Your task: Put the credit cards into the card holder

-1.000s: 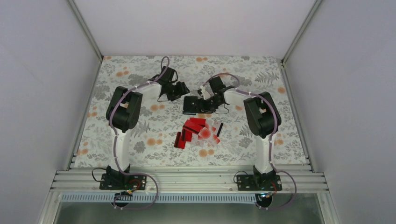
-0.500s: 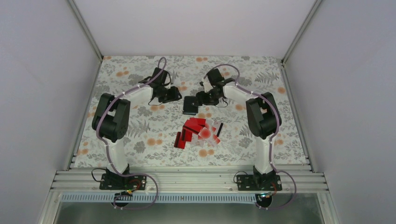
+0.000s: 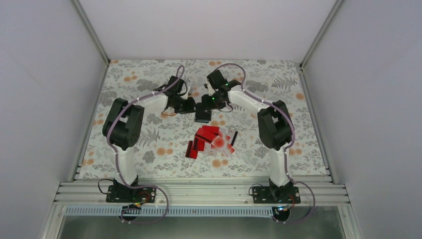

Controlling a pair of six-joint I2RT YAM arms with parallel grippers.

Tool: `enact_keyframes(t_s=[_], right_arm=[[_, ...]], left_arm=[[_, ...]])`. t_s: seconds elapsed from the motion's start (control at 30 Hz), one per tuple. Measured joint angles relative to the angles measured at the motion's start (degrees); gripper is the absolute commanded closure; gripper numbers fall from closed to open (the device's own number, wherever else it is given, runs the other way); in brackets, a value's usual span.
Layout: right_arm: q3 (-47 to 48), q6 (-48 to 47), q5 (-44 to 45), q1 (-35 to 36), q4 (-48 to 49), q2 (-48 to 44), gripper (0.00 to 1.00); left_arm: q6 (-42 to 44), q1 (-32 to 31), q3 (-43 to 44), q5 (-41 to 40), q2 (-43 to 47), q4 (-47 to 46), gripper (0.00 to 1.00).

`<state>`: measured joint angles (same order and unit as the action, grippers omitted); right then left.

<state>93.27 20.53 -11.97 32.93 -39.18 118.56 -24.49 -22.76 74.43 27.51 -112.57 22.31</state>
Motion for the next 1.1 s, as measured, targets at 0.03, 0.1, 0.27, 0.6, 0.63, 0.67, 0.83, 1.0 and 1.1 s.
enact_keyframes(t_s=[0.03, 0.1, 0.27, 0.6, 0.63, 0.67, 0.83, 1.0, 1.1], right_arm=[[0.8, 0.1, 0.3, 0.3, -0.2, 0.4, 0.51], [2.0, 0.2, 1.1, 0.6, -0.6, 1.3, 0.55], [4.6, 0.5, 2.4, 1.4, -2.0, 4.3, 0.58], [8.5, 2.0, 5.6, 2.5, -5.9, 9.3, 0.62], [8.7, 2.2, 6.0, 2.5, -6.2, 9.4, 0.62], [8.9, 2.4, 6.4, 2.6, -6.4, 9.6, 0.63], [9.3, 3.0, 8.4, 2.8, -7.2, 9.9, 0.66], [9.4, 3.4, 10.1, 3.0, -7.8, 10.3, 0.70], [9.4, 3.4, 10.5, 3.0, -7.8, 10.3, 0.73]], left_arm=[[0.0, -0.1, 0.0, 0.5, -0.2, -0.2, 0.73], [0.0, -0.2, 0.0, 1.5, -0.8, -0.8, 0.74], [-0.2, -0.3, 0.0, 3.5, -3.1, -1.7, 0.77], [0.0, -0.2, -0.1, 4.9, -4.7, -2.9, 0.77], [0.0, -0.2, -0.1, 4.9, -4.8, -3.0, 0.77], [0.1, -0.2, -0.1, 4.9, -4.8, -3.0, 0.77], [0.0, -0.2, -0.1, 5.0, -4.9, -3.3, 0.77], [-0.1, -0.3, -0.4, 5.1, -4.9, -3.8, 0.77], [-0.2, -0.3, -0.5, 5.1, -5.0, -4.0, 0.77]])
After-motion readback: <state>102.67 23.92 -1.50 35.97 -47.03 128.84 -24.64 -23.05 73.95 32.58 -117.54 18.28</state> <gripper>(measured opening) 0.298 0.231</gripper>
